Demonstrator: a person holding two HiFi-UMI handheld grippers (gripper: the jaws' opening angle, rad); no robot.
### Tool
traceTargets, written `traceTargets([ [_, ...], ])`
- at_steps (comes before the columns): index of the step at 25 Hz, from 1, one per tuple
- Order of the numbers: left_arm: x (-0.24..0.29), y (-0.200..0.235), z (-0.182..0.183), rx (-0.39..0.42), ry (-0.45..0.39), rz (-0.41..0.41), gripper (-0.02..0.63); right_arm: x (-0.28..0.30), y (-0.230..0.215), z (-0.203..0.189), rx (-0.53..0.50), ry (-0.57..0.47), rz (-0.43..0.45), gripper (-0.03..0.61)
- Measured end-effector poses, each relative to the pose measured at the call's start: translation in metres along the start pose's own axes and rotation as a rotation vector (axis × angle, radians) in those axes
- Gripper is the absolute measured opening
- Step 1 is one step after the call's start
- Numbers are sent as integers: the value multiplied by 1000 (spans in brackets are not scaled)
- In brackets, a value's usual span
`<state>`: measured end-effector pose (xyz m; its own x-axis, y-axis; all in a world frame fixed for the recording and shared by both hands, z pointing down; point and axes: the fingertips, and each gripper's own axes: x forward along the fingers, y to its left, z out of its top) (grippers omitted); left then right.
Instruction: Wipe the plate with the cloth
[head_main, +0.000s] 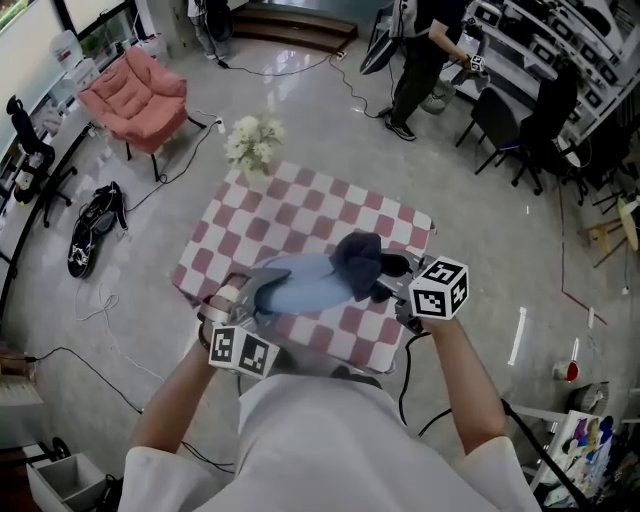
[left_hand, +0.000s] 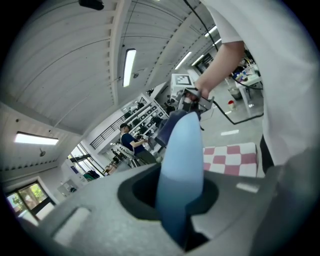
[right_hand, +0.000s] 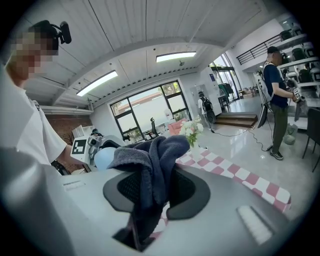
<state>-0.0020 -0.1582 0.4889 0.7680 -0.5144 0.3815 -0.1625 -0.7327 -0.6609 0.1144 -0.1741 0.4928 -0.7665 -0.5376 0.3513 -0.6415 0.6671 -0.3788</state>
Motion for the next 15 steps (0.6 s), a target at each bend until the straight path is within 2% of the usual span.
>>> traceTargets([
  [9, -4, 9, 13, 33, -64, 10, 60, -3, -18, 3, 3, -30, -6, 107],
  [15, -7, 12, 24, 56, -130, -3, 60, 0, -32, 5, -8, 2, -19, 107],
])
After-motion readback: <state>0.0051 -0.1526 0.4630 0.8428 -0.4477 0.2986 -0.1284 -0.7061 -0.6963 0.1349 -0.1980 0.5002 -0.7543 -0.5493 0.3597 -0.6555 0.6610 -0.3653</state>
